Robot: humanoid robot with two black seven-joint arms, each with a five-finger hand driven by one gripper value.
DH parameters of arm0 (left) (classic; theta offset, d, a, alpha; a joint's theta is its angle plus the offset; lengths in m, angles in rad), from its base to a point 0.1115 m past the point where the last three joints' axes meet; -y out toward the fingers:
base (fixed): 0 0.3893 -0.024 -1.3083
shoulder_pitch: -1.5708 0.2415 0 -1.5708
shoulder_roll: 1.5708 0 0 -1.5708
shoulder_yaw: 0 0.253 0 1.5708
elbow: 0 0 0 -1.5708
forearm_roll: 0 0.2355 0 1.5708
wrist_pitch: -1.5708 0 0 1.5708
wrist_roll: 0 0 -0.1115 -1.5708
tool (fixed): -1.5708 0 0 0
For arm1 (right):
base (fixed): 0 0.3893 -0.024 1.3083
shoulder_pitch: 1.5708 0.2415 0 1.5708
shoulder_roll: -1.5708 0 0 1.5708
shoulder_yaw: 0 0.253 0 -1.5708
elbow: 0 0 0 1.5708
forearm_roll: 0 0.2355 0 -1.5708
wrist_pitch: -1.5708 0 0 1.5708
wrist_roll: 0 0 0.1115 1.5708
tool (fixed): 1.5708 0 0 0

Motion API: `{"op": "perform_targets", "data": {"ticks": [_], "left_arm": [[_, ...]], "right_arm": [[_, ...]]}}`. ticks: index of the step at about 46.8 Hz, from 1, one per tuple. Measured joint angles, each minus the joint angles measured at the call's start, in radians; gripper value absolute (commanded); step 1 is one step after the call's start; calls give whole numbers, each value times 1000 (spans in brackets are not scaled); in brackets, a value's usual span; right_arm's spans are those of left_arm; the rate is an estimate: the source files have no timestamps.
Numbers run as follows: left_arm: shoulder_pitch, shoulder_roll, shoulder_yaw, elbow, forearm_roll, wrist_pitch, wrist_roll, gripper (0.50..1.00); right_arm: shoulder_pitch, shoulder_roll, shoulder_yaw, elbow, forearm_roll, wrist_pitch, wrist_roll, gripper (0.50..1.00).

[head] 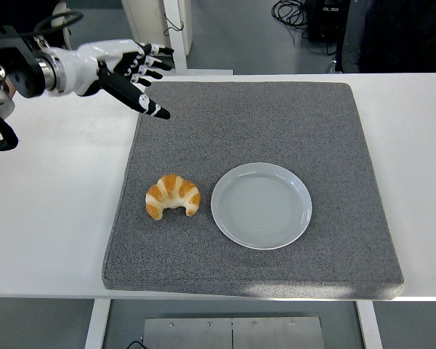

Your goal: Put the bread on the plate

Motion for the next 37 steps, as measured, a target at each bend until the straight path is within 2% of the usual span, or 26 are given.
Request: {"op": "perform_targets", "data": {"ticks": [7,20,29,37], "left_arm": [[-3,-28,51,-16,78,1,-1,942],[57,-23,46,-23,296,2,-25,942],[153,-25,12,-22,437,11,-80,943],[267,-27,-61,-11,560,16,-84,943]], "right_arm": [[0,0,1,0,0,0,0,1000],[0,0,0,0,0,0,0,1000],[0,0,0,0,0,0,0,1000],[0,0,1,0,0,0,0,1000]]}}
